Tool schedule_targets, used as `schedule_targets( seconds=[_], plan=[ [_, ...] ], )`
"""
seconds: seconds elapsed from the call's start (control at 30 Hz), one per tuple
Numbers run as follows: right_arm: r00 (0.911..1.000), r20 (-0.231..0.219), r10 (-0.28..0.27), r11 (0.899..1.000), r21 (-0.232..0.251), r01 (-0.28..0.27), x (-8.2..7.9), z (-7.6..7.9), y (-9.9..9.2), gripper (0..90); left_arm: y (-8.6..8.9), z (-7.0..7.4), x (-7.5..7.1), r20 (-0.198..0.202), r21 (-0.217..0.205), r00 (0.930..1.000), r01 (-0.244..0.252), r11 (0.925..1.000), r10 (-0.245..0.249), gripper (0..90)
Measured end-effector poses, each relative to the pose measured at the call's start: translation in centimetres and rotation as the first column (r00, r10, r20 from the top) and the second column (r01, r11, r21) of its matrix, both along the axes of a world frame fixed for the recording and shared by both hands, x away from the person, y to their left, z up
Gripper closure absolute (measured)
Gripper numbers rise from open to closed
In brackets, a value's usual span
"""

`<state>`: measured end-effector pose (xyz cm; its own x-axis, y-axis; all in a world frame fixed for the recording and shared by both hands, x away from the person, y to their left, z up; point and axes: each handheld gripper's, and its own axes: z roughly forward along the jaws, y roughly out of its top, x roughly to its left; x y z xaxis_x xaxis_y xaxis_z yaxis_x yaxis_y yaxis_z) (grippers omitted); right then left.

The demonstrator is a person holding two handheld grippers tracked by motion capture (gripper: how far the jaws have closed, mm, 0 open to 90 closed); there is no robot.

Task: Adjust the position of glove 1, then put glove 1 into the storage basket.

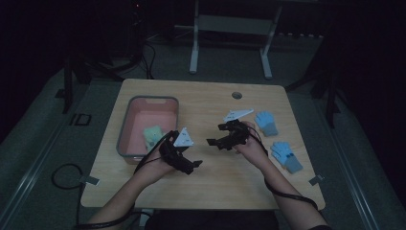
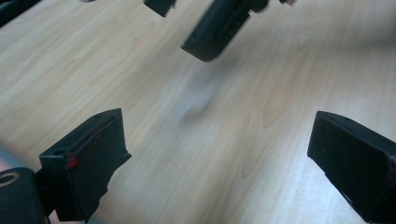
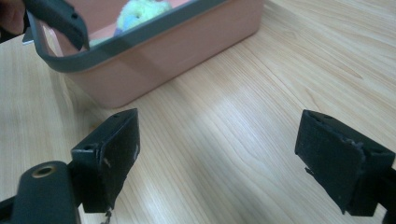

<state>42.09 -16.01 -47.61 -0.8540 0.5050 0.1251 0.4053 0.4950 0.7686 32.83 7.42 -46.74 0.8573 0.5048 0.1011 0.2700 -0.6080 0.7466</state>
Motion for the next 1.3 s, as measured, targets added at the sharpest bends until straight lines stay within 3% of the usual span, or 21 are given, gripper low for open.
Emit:
schedule_targets(
  seconds=[0.33, 0.47, 0.6, 0.83, 1.07, 1.2, 1.3],
  plan=[
    [0.9982, -0.032, -0.051, 0.999, 0.002, 0.051, -0.6, -0.9, -2.7, 11.9, -1.9, -2.1, -0.6, -0.028, -0.004, 0.9991, 0.033, 0.9995, -0.033, 4.3],
    [0.9979, -0.012, -0.064, 0.998, -0.018, 0.063, -1.2, -1.6, -4.1, 14.2, -2.3, -3.1, -0.9, -0.039, -0.006, 0.9986, 0.035, 0.9994, -0.035, 4.3],
    [0.9967, 0.003, -0.081, 0.997, -0.016, 0.081, -1.6, -2.0, -5.5, 19.9, -2.7, -4.2, -1.2, -0.044, 0.007, 0.9983, 0.039, 0.9992, -0.039, 4.3],
    [0.9918, 0.013, -0.127, 0.992, -0.01, 0.127, -2.0, -2.6, -7.9, 25.5, -2.9, -5.8, -1.8, -0.059, -0.006, 0.9973, 0.043, 0.9991, -0.043, 4.3],
    [0.9868, 0.031, -0.159, 0.987, -0.02, 0.16, -2.3, -3.1, -10.2, 30.3, -2.8, -7.2, -2.1, -0.07, -0.007, 0.9975, 0.008, 0.9999, -0.008, 1.3],
    [0.9807, 0.045, -0.19, 0.981, -0.014, 0.191, -2.4, -3.2, -11.6, 33.5, -2.5, -7.7, -2.1, -0.085, -0.036, 0.9964, 0.0, 0.9993, -0.003, 1.2],
    [0.9755, 0.05, -0.215, 0.976, -0.018, 0.216, -2.3, -3.1, -12.6, 34.2, -2.4, -8.0, -2.2, -0.08, -0.032, 0.9968, 0.001, 0.9995, -0.004, 1.2]
  ],
)
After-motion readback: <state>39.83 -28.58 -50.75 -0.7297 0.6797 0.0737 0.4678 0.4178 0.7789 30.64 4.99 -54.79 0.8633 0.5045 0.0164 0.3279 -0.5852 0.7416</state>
